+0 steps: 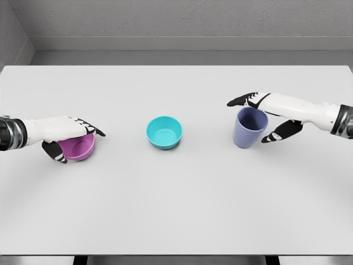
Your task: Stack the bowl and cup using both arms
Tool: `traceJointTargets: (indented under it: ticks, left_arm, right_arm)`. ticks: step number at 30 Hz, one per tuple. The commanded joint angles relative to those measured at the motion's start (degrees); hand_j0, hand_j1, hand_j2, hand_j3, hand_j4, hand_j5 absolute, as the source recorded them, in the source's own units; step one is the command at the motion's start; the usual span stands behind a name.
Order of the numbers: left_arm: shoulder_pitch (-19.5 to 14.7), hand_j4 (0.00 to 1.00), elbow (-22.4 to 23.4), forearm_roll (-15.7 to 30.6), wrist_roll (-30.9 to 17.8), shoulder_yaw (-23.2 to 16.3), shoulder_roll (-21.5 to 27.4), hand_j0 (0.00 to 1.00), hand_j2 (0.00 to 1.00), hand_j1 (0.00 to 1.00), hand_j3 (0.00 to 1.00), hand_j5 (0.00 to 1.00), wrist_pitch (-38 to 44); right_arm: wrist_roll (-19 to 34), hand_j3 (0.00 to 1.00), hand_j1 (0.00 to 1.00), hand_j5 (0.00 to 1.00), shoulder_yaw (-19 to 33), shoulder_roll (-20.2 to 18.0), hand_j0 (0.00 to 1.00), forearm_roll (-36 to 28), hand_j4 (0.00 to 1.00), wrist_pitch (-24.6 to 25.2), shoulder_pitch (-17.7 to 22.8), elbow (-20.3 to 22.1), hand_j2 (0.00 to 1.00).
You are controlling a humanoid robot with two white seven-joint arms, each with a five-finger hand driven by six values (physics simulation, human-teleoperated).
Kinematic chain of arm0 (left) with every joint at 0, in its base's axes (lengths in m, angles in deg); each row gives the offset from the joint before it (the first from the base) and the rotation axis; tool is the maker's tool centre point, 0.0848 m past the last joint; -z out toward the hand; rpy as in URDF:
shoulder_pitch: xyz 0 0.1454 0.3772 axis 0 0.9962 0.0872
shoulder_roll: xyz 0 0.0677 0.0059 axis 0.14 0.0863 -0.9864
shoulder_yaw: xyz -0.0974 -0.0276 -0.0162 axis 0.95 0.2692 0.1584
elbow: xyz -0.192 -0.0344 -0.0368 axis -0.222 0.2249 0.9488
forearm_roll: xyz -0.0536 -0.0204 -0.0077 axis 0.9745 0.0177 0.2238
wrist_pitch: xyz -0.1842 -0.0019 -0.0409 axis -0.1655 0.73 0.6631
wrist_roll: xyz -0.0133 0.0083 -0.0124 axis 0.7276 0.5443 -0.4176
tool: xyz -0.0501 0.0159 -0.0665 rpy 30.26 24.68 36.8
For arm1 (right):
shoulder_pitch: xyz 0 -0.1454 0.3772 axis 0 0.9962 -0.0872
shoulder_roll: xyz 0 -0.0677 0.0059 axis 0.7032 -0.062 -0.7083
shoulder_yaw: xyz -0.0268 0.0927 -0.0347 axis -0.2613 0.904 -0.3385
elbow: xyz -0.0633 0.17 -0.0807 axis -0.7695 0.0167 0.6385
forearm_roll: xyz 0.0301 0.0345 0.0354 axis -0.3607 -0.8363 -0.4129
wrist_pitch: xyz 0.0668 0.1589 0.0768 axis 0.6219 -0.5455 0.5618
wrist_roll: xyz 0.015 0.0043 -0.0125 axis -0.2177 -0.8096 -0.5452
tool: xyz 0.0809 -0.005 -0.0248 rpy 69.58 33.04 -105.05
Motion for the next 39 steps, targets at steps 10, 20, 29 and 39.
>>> traceJointTargets:
  ticks: [10, 20, 29, 39]
  left_arm:
    - [-0.5, 0.78, -0.2, 0.1, 0.0, 0.7, 0.0, 0.78, 0.78, 0.78, 0.78, 0.78, 0.0]
    - [-1.6, 0.77, -1.5, -2.0, 0.0, 2.0, -0.8, 0.77, 0.77, 0.77, 0.77, 0.77, -0.1]
    - [-4.4, 0.77, -2.7, -2.0, 0.0, 1.9, -3.5, 0.77, 0.77, 0.77, 0.77, 0.77, -0.2]
    - [-6.0, 0.77, -4.0, -2.1, 0.0, 1.6, -6.7, 0.77, 0.77, 0.77, 0.77, 0.77, -0.2]
  right_arm:
    - [0.0, 1.0, 1.0, 1.0, -1.5, 0.1, 1.0, -0.5, 1.0, 3.1, -1.0, -0.9, 1.0]
    - [0.0, 1.0, 1.0, 1.0, -3.1, 1.4, 1.0, -0.5, 1.0, 3.4, -2.0, -2.1, 1.0]
    - [0.0, 1.0, 1.0, 1.0, -3.3, 2.5, 1.0, -0.3, 1.0, 3.3, -2.2, -3.7, 1.0]
    - [0.0, 1.0, 1.0, 1.0, -3.7, 2.8, 1.0, -0.2, 1.0, 3.4, -2.2, -4.4, 1.0]
